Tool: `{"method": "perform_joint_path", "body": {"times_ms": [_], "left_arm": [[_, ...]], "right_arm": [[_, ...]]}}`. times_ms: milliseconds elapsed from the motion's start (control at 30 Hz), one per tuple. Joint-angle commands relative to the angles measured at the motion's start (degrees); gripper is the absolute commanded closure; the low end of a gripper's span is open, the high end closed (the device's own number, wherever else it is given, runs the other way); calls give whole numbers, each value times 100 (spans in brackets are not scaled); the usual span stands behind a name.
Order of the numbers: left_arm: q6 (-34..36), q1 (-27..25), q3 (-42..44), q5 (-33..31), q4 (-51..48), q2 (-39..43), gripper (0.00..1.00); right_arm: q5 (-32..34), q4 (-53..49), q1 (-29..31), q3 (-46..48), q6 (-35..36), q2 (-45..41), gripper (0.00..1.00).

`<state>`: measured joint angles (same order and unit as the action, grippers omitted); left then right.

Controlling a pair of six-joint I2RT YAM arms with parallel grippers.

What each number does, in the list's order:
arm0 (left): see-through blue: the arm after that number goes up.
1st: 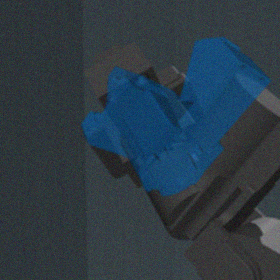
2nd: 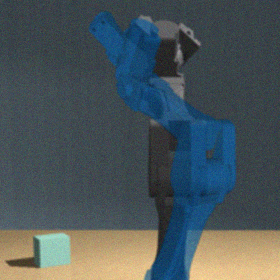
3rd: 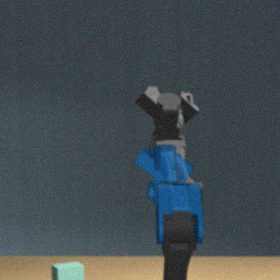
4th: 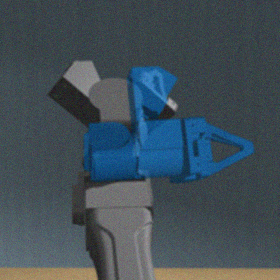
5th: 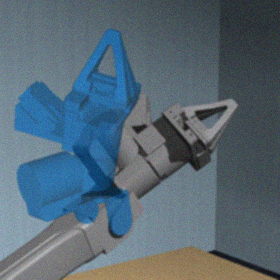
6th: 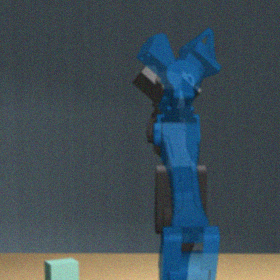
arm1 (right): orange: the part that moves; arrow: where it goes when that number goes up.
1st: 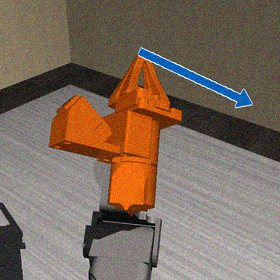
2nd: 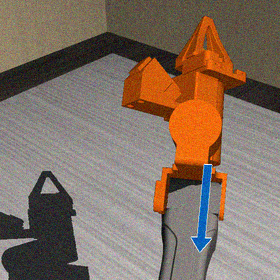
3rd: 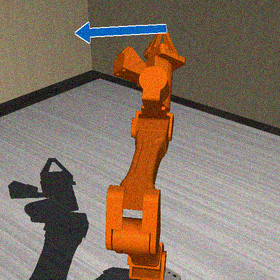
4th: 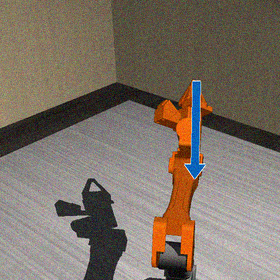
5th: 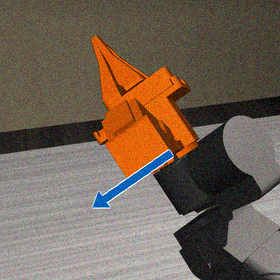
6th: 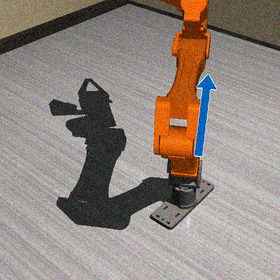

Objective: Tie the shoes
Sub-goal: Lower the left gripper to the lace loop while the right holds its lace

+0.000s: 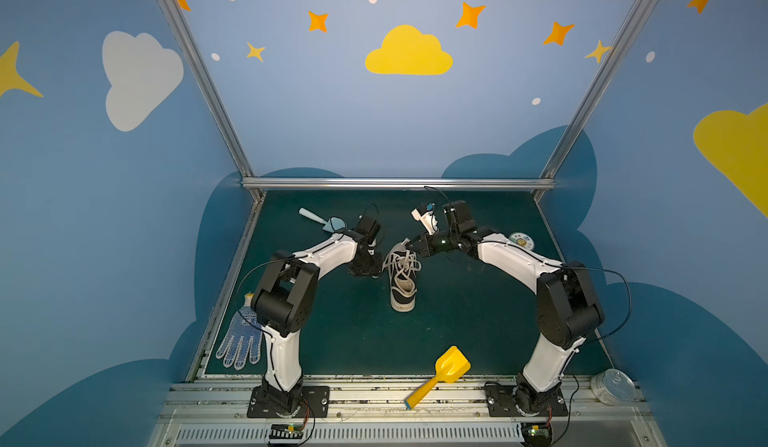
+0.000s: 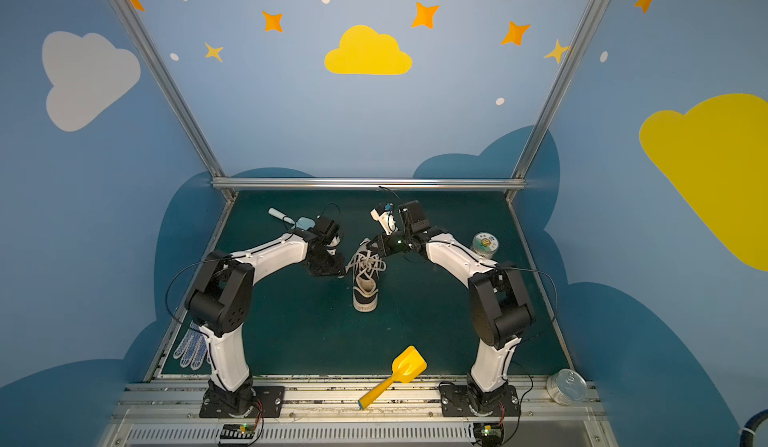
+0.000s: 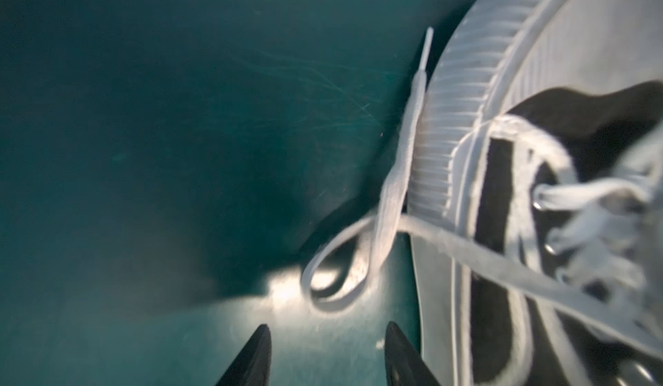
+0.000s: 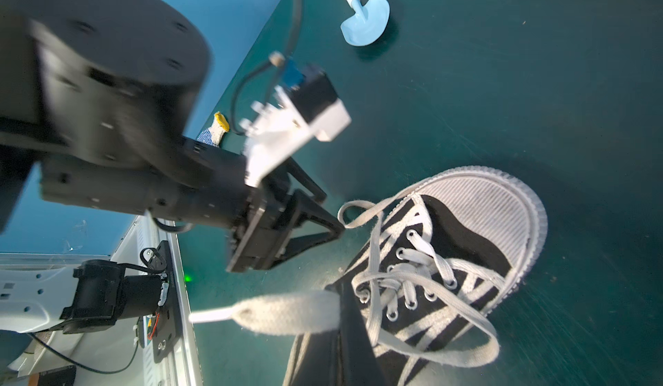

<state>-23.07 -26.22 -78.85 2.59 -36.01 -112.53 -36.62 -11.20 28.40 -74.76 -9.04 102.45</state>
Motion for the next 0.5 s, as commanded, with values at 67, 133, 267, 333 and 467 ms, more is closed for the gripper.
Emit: {"method": "perform_joint_path", "body": {"times_ms": [67,133,267,333,467], "left_arm": [[281,-57,-388,-432,-353,-258,56],[312,-99,-502,-527,-427,-380,59],[356,-200,-579,-700,-456,-560,60],[331,-244,-545,-643,-385,-625,60],[248,-296,-470,-558,-263,-705,64]], "right_arm": [[21,-159,-62,60,-15,-252,100],[12,-172,-84,59,-22,-261,100],[-11,-172,-108,89,-59,-304,100],[-12,-163,-122,114,-78,-338,100],[-26,-149,-152,172,-113,-391,100]]}}
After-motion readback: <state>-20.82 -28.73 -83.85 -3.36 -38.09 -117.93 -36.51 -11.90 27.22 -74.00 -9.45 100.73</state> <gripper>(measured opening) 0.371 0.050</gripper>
